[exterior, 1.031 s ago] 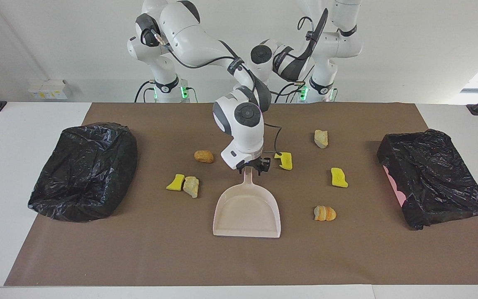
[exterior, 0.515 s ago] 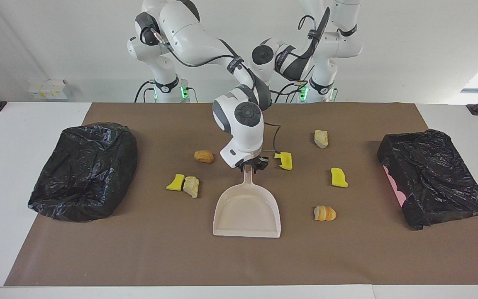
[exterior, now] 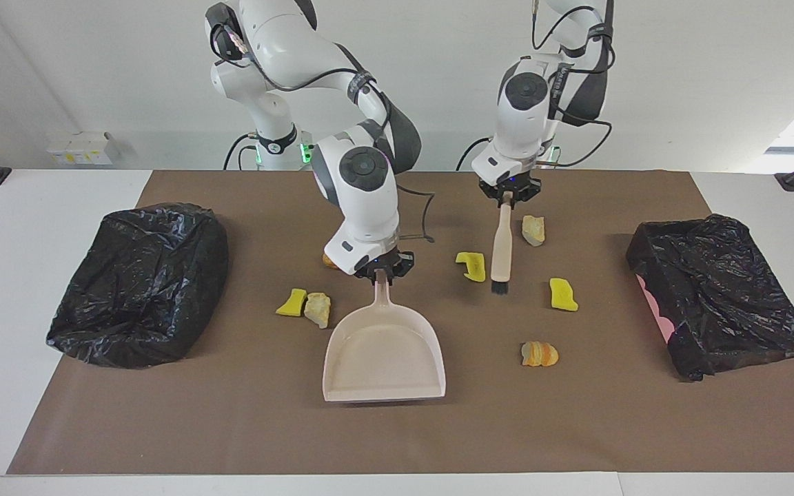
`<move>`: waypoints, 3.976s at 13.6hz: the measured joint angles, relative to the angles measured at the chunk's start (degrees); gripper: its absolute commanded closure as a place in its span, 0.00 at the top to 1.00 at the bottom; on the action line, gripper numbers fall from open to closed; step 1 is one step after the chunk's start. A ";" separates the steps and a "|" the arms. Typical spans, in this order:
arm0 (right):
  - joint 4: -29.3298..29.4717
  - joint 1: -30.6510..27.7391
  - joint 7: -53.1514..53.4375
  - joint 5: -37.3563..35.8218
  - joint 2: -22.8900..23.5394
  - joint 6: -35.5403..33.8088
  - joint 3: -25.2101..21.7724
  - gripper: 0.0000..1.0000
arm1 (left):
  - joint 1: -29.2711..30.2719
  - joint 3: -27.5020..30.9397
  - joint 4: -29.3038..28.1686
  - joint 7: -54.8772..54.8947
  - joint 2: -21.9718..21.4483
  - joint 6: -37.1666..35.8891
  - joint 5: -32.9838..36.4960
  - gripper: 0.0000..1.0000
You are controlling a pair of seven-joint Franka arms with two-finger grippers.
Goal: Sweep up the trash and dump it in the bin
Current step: 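Place the dustpan near the trash while the left gripper grasps the brush, then sweep the yellow sponges into the dustpan with the left gripper's brush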
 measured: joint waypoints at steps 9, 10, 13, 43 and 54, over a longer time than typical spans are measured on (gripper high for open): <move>-8.01 -0.80 -42.10 -0.52 -5.69 -4.38 0.19 0.00 | 1.74 16.73 4.67 13.79 6.42 0.30 5.24 0.00; -10.11 -0.65 -46.80 -1.91 -6.89 -4.35 0.21 0.00 | 2.01 17.01 3.87 13.90 6.63 0.41 5.24 0.00; -17.37 -0.63 -58.88 -5.49 -10.71 -2.41 0.23 0.00 | 2.30 17.32 1.24 13.56 7.66 1.55 5.24 0.00; -34.01 4.18 -67.52 -15.11 -15.96 12.33 0.71 0.00 | -1.82 -11.66 -1.73 -17.90 2.90 5.16 -22.46 0.00; -34.01 4.18 -67.52 -15.11 -15.95 12.33 0.71 0.00 | 1.32 0.35 -3.95 -26.71 -5.27 -19.27 -7.14 0.00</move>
